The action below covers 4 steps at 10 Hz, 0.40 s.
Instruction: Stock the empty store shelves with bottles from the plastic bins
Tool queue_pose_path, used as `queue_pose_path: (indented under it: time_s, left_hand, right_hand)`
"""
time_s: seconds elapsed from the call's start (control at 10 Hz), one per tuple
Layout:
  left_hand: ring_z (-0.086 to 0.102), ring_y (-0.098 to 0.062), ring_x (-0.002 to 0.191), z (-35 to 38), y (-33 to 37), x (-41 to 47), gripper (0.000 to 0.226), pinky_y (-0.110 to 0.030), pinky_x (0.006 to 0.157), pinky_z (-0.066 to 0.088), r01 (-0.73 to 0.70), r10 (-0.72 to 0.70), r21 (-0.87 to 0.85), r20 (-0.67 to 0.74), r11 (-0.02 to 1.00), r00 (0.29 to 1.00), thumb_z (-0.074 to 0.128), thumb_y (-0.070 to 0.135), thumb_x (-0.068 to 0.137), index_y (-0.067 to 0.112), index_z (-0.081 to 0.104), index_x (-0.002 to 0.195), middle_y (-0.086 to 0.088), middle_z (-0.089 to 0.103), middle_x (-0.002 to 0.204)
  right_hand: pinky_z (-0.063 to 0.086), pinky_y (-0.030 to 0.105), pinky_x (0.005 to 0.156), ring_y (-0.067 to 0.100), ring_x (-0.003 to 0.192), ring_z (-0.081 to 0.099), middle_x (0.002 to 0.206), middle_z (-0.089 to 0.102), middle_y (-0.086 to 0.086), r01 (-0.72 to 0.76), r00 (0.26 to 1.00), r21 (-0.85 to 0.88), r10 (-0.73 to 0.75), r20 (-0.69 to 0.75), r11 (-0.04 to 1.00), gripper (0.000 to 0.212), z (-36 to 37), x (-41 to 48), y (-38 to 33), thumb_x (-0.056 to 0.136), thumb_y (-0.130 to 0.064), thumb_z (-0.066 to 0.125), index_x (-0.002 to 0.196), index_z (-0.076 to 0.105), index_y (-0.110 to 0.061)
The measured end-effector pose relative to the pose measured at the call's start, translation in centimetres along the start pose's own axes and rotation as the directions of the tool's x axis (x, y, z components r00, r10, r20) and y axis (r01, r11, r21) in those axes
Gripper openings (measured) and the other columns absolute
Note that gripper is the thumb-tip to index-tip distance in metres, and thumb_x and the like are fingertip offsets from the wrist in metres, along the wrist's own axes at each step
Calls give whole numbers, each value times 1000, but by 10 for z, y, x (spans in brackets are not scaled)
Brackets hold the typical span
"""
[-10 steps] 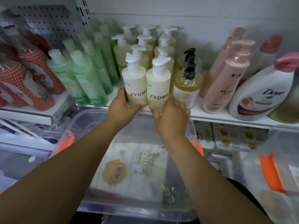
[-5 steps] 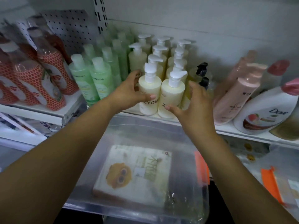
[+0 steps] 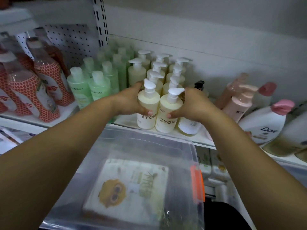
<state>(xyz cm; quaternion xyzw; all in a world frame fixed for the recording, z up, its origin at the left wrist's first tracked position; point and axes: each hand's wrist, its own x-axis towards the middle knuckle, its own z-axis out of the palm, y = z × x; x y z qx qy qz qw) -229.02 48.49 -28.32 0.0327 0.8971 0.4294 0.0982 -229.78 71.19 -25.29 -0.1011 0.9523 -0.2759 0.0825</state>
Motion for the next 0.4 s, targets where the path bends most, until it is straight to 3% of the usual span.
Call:
queue_pose_path:
  time_s: [0.1, 0.2, 0.3, 0.4]
  left_hand:
    - [55, -18, 125, 1, -2, -2, 117, -40, 109, 44, 20, -21, -64, -11, 998, 1000, 95, 27, 62, 35, 23, 154, 11, 52, 143]
    - [55, -17, 124, 6, -4, -6, 112, -39, 109, 44, 36, -39, -159, -15, 987, 999, 93, 21, 64, 31, 27, 154, 11, 55, 140]
    - [56, -20, 125, 14, 2, -19, 93, -37, 107, 44, 51, -59, -133, -62, 990, 996, 89, 14, 72, 21, 37, 148, 3, 59, 136]
    - [55, -22, 126, 19, 14, -34, 80, -32, 102, 44, 57, -67, -50, -210, 997, 975, 86, 18, 76, 15, 43, 143, -2, 58, 137]
  right_hand:
    - [50, 31, 74, 17, 99, 63, 115, 66, -3, -9, 1000, 48, 9, -11, 999, 75, 3, -1, 2, 59, -33, 97, 124, 61, -20]
    - [46, 30, 79, 17, 105, 60, 120, 63, -3, -13, 1000, 104, 15, -17, 994, 76, 5, -8, 2, 64, -28, 95, 128, 56, -18]
    - [48, 31, 84, 19, 112, 59, 125, 62, 0, -7, 998, 141, 15, -59, 990, 82, 8, -21, 2, 65, -26, 94, 133, 48, -14]
    - [43, 27, 73, 15, 101, 55, 120, 61, 1, 19, 990, 53, -12, -142, 998, 90, 10, -37, 1, 70, -30, 91, 139, 39, -9]
